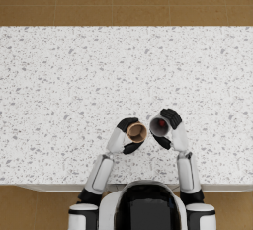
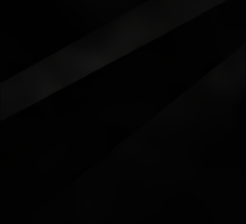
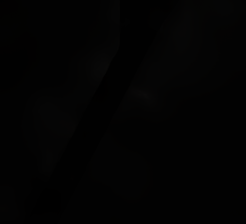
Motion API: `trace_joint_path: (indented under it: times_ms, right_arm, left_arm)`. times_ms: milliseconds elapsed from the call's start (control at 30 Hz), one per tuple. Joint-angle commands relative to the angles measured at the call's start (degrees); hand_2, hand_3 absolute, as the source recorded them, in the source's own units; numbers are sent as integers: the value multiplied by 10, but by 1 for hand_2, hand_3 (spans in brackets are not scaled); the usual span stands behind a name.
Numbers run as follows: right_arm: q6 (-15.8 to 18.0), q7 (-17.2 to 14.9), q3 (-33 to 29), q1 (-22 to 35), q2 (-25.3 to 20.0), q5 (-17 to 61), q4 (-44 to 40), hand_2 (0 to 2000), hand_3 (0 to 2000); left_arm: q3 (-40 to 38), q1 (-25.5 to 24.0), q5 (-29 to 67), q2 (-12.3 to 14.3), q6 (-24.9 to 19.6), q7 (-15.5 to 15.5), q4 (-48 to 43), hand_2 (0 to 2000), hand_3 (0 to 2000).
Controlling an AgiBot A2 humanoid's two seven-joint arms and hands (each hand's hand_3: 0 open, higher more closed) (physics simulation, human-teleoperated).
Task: Pick up two cups and pour the berry on the right into the cup on the left
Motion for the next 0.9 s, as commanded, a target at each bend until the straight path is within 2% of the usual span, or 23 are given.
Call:
trace_joint_path:
  times_ms: [33,433,700,767,800,900]
  right_arm:
    - [0,0,8,28,-17,18,2,2000,1280]
    - [5,1,40,35,-30,239,29,2000,1280]
    - [8,2,58,49,-48,386,23,2000,1280]
    - [8,3,67,51,-52,422,21,2000,1280]
    - [9,3,68,53,-54,441,18,2000,1280]
    - [10,3,77,56,-60,496,16,2000,1280]
  left_arm:
    - [2,4,0,4,1,0,11,2000,1280]
    - [3,8,1,15,0,1,24,2000,1280]
    - [-8,39,1,40,-1,1,51,2000,1280]
    - [-7,28,1,34,0,1,52,2000,1280]
    - [-4,43,1,44,0,1,56,2000,1280]
    - [-1,44,1,46,0,1,62,2000,1280]
